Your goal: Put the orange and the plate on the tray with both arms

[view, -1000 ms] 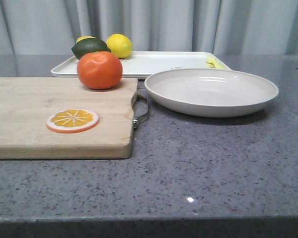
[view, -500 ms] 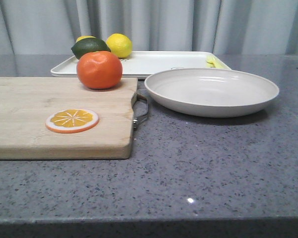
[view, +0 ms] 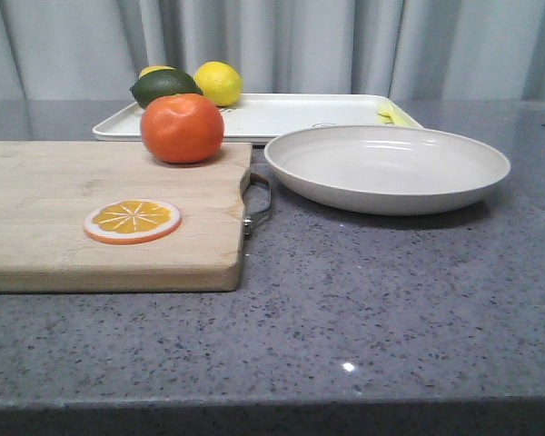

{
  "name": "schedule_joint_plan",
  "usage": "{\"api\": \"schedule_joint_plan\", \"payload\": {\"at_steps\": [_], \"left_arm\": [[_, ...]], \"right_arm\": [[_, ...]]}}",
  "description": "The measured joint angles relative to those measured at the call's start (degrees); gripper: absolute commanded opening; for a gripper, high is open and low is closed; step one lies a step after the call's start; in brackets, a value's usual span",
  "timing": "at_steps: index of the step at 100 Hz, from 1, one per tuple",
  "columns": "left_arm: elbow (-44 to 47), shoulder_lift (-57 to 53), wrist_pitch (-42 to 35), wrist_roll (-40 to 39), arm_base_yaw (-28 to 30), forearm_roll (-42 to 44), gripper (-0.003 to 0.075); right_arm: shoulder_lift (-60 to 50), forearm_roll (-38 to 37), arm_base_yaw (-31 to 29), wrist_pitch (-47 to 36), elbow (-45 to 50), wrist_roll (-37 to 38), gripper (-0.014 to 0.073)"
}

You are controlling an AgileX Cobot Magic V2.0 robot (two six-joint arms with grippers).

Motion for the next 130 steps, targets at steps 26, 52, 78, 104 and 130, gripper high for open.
{"api": "schedule_joint_plan", "payload": {"at_steps": [26, 52, 78, 104, 130], "left_arm": [[-5.93, 6.64, 0.0, 0.0, 0.0, 0.0, -0.002], [-6.92, 8.5, -0.35, 0.0, 0.0, 0.0, -0.002], [-6.92, 8.5, -0.24, 0.0, 0.0, 0.0, -0.0018], [-6.92, 8.5, -0.24, 0.0, 0.0, 0.0, 0.0232], [-7.06, 8.5, -0.24, 0.0, 0.0, 0.0, 0.0538]], "right_arm": [[8.07, 0.13, 0.0, 4.44, -7.35, 0.0, -0.0066], [10.2, 1.25, 0.0, 4.56, -8.19, 0.0, -0.0066], [10.2, 1.25, 0.0, 5.96, -8.19, 0.0, -0.0066], [10.2, 1.25, 0.0, 4.84, -8.19, 0.0, -0.0066], [10.2, 1.25, 0.0, 3.68, -8.19, 0.0, -0.0066]]}}
